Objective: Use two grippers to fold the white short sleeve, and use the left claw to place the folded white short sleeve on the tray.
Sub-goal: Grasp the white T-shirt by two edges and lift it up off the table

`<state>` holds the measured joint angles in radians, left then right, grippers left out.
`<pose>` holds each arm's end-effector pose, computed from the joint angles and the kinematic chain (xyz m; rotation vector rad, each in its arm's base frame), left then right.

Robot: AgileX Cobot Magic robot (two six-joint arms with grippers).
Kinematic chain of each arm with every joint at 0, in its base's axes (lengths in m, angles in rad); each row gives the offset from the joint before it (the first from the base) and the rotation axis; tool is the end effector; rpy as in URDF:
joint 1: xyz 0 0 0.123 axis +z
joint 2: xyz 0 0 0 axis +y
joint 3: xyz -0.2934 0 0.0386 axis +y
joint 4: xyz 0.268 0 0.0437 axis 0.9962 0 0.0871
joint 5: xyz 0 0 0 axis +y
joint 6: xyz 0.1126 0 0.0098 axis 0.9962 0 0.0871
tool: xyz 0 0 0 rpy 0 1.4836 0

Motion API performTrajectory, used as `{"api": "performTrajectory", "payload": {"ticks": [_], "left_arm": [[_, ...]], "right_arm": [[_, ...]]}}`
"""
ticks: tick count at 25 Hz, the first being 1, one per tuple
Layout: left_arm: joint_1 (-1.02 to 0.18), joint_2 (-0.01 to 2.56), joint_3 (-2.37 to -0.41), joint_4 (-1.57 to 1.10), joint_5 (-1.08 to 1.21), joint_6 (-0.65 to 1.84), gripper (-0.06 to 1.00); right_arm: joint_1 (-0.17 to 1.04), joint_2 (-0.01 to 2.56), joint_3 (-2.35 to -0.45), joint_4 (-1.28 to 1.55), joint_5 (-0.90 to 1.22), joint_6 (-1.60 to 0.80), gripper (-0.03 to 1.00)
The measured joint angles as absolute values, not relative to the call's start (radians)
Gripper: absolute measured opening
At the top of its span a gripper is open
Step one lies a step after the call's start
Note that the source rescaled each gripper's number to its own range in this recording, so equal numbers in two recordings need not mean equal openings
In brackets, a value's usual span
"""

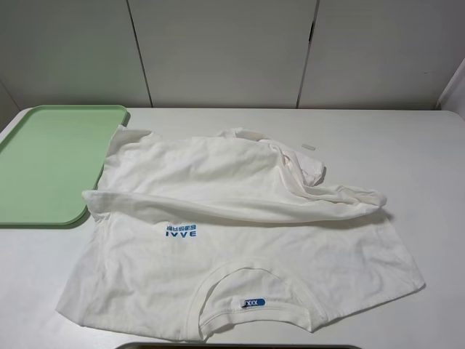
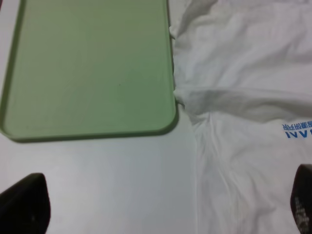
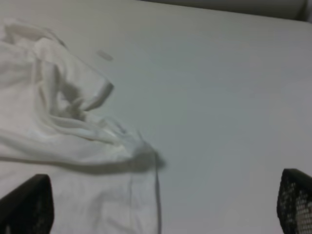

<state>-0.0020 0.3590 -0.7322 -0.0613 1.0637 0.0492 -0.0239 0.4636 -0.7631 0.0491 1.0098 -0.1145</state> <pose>0.0654 -0.0062 0.3366 0.0539 2.1720 -0.0483 0.0898 0.0026 0.3437 -0.0940 2.1908 -0.0176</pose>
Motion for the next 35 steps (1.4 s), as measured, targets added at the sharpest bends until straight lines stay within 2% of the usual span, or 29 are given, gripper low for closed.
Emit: {"api": "performTrajectory", "payload": {"ticks": [5, 8, 14, 17, 20, 26, 35], "left_arm": [[-0.032, 0.608, -0.883, -0.099, 1.098, 0.148, 0.98], [-0.154, 0.727, -0.926, -0.101, 1.073, 0.212, 0.98], [-0.394, 0.865, -0.934, -0.040, 1.062, 0.346, 0.98], [-0.519, 0.935, -0.934, -0.027, 1.061, 0.406, 0.98], [-0.574, 0.978, -0.934, -0.026, 1.060, 0.452, 0.98], [-0.730, 1.125, -0.934, 0.057, 1.046, 0.579, 0.98], [-0.763, 1.297, -0.934, 0.174, 1.025, 0.588, 0.98]], "right_arm": [[0.037, 0.617, -0.841, 0.099, 0.968, -0.168, 1.00], [0.174, 0.753, -0.903, 0.117, 0.947, -0.212, 1.00], [0.336, 0.889, -0.937, 0.117, 0.936, -0.259, 1.00], [0.458, 0.972, -0.941, 0.119, 0.927, -0.310, 1.00], [0.567, 1.074, -0.942, 0.119, 0.904, -0.380, 1.00], [0.699, 1.273, -0.942, 0.054, 0.824, -0.493, 1.00], [0.709, 1.418, -0.942, -0.128, 0.824, -0.504, 1.00]]}}
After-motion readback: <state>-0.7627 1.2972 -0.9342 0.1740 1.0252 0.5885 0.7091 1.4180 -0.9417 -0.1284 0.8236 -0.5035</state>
